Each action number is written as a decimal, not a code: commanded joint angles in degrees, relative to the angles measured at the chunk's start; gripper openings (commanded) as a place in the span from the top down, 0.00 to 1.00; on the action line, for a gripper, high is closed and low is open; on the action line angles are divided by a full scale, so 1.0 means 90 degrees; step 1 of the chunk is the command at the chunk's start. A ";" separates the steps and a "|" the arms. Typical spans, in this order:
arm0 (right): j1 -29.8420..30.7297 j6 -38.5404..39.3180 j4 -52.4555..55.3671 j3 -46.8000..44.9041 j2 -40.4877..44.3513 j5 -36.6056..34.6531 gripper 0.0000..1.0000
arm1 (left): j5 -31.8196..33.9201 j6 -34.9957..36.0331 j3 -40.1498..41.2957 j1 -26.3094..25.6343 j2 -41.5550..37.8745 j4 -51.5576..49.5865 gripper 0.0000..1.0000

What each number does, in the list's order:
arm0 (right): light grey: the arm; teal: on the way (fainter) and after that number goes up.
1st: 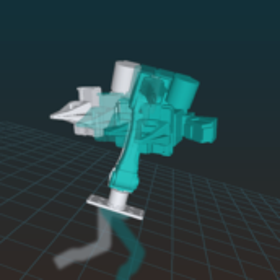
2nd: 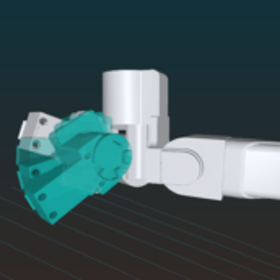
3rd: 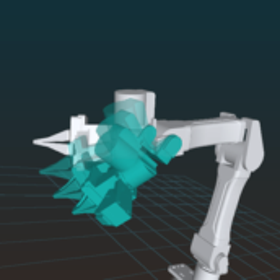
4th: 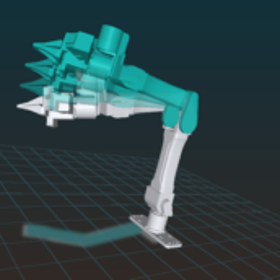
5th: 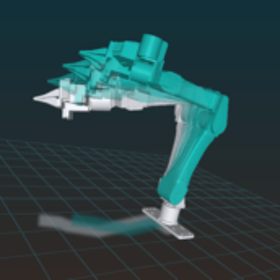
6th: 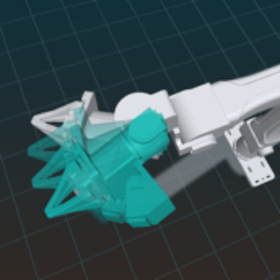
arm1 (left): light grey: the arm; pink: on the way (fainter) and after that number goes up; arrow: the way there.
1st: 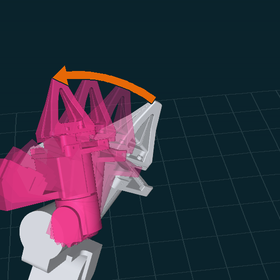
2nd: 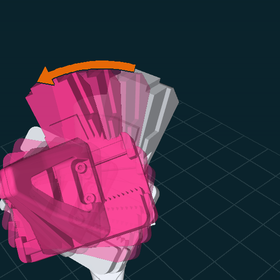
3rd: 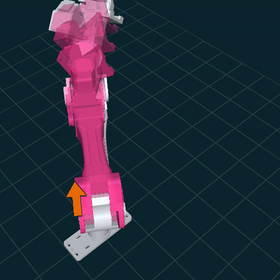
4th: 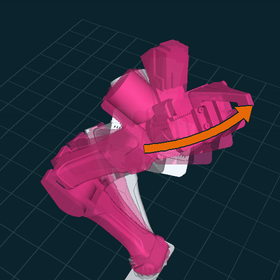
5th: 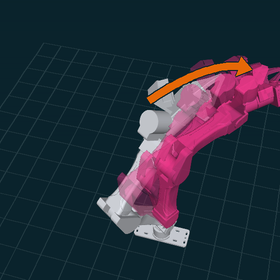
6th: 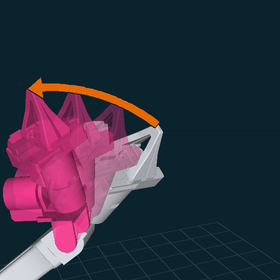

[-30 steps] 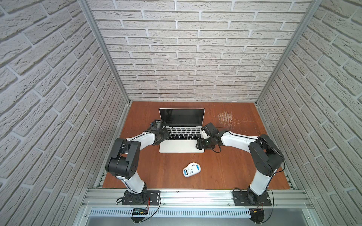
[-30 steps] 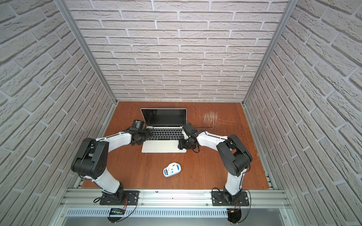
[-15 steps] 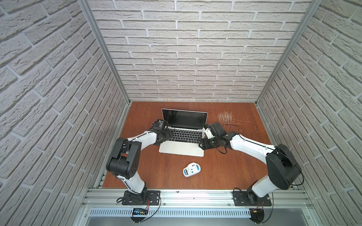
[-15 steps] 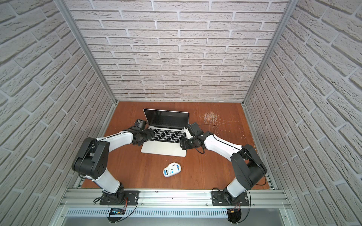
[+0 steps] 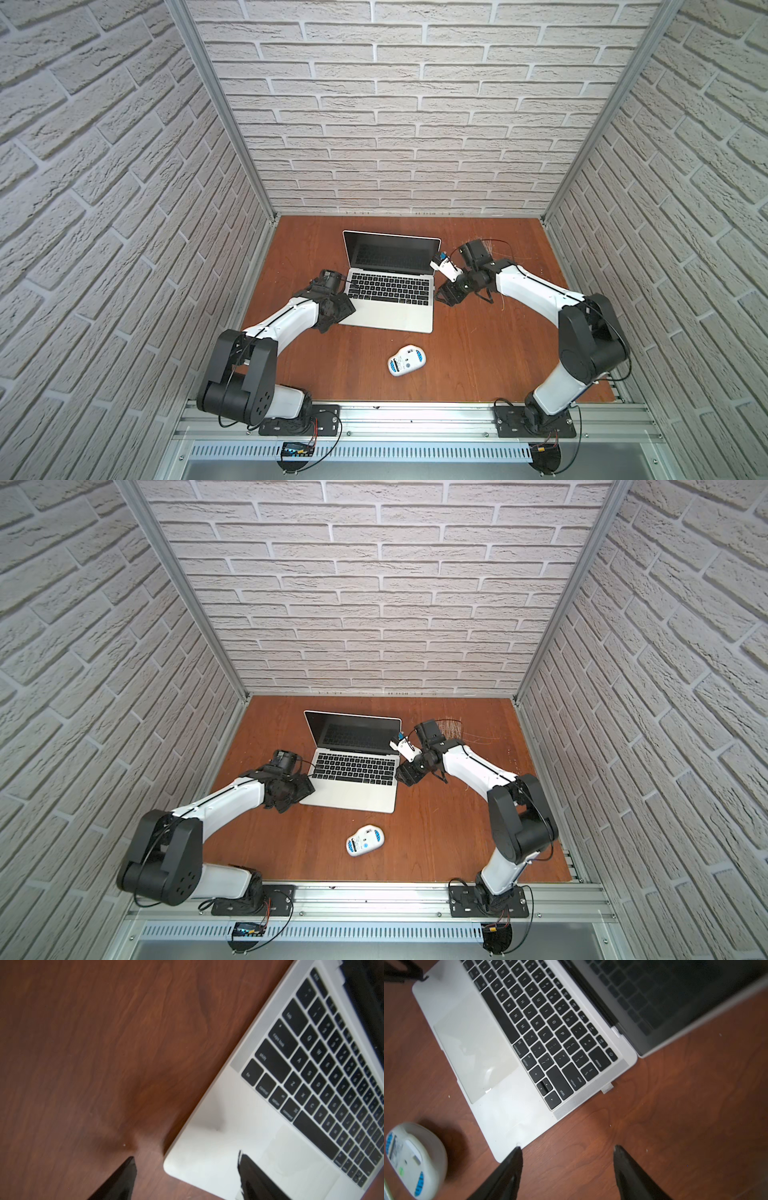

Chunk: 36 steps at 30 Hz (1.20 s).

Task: Remove the wireless mouse receiver from the laptop
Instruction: Take out the USB plug from the USB port.

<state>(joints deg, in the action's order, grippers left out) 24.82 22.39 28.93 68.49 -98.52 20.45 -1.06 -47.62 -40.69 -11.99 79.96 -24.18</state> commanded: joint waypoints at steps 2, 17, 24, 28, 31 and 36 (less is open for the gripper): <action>-0.0079 0.2378 0.1380 0.0656 -0.0535 0.0696 0.32 | -0.0171 0.0058 0.0234 0.0033 -0.0138 -0.0031 0.23; -0.0450 0.4084 0.1984 0.1735 -0.1718 0.0441 0.46 | -0.0551 0.0524 0.0010 0.0356 0.0236 0.0008 0.35; -0.0468 0.4304 0.2185 0.2482 -0.2466 0.0570 0.48 | -0.0650 0.0621 -0.0082 0.0365 0.0494 0.0071 0.37; -0.0466 0.4321 0.2173 0.2695 -0.2776 0.0546 0.48 | -0.0668 0.0647 -0.0086 0.0368 0.0520 0.0078 0.37; -0.0434 0.4353 0.2196 0.2777 -0.2935 0.0547 0.48 | -0.0664 0.0652 -0.0077 0.0365 0.0561 0.0094 0.37; -0.0344 0.4406 0.2183 0.2841 -0.3123 0.0512 0.50 | -0.0657 0.0642 -0.0068 0.0365 0.0601 0.0141 0.37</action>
<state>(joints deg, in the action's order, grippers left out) 20.53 61.14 47.18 93.12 -124.84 24.49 -6.37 -42.46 -41.52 -9.02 83.59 -23.03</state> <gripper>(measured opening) 0.508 0.630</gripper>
